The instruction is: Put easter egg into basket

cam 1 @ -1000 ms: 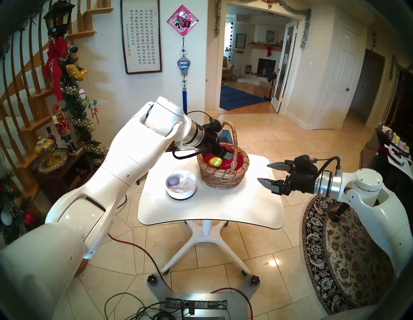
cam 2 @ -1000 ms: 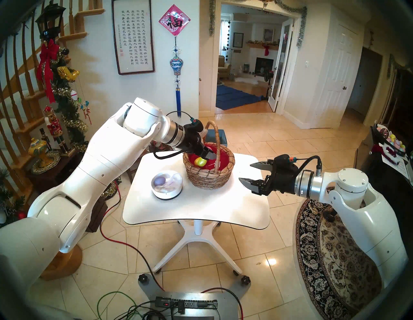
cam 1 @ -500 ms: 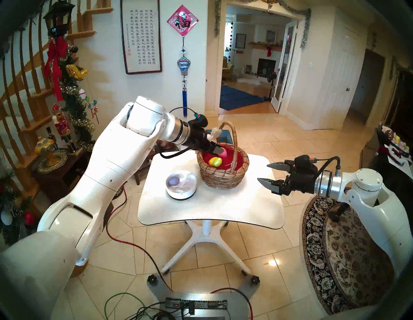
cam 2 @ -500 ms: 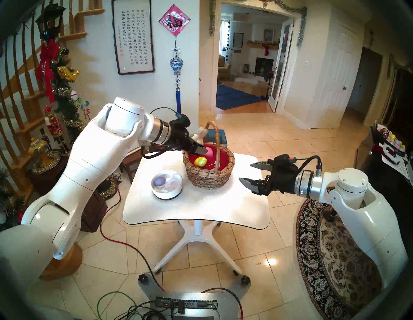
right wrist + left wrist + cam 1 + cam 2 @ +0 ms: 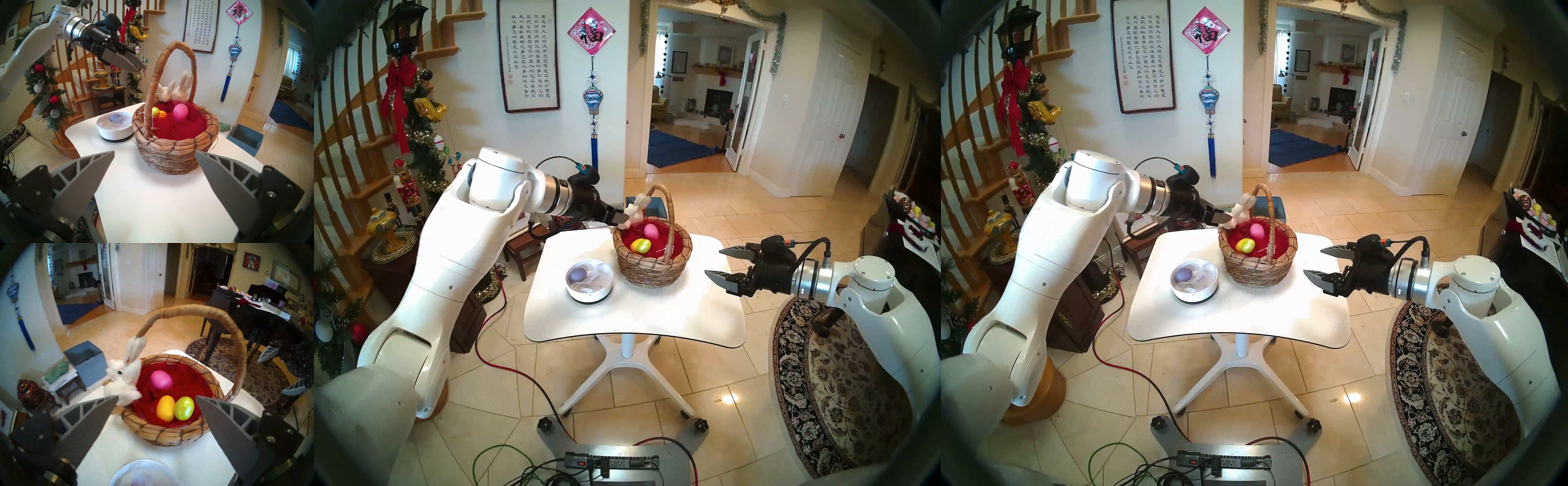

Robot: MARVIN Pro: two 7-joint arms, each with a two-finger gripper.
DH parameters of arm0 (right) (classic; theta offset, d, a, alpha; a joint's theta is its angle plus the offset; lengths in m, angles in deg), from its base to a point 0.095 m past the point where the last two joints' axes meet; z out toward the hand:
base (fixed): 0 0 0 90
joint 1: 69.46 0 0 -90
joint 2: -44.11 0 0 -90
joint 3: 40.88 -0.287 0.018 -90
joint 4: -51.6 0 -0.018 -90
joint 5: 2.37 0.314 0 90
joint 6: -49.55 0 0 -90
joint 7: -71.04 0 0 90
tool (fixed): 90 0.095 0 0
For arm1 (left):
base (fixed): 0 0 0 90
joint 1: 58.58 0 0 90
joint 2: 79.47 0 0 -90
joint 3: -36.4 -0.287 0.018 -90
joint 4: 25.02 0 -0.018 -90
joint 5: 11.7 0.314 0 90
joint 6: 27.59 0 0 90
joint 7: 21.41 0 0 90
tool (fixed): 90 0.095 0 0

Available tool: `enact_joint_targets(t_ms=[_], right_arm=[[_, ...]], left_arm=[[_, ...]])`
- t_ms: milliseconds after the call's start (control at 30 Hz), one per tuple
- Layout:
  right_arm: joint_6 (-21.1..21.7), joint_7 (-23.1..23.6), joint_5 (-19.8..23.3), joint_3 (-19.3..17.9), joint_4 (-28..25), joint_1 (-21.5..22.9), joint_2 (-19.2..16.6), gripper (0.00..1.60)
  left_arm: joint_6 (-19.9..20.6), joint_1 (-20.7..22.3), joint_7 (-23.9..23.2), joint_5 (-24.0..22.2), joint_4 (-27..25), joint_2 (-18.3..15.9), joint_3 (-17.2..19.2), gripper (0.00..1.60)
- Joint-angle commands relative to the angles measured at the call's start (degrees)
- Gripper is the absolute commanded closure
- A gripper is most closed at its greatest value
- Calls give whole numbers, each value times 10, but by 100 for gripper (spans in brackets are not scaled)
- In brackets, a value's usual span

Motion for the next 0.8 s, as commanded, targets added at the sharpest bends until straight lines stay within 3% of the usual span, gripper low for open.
enact_joint_targets(t_ms=[0, 467, 767], right_arm=[[-1, 0, -1, -3, -1, 0, -2, 0], [-1, 0, -1, -3, -1, 0, -2, 0], [-2, 0, 0, -3, -1, 0, -3, 0]], left_arm=[[-1, -69, 16, 3, -68, -59, 29, 0], [-1, -171, 17, -34, -127, -123, 100, 0], [-1, -233, 19, -44, -162, -160, 117, 0]])
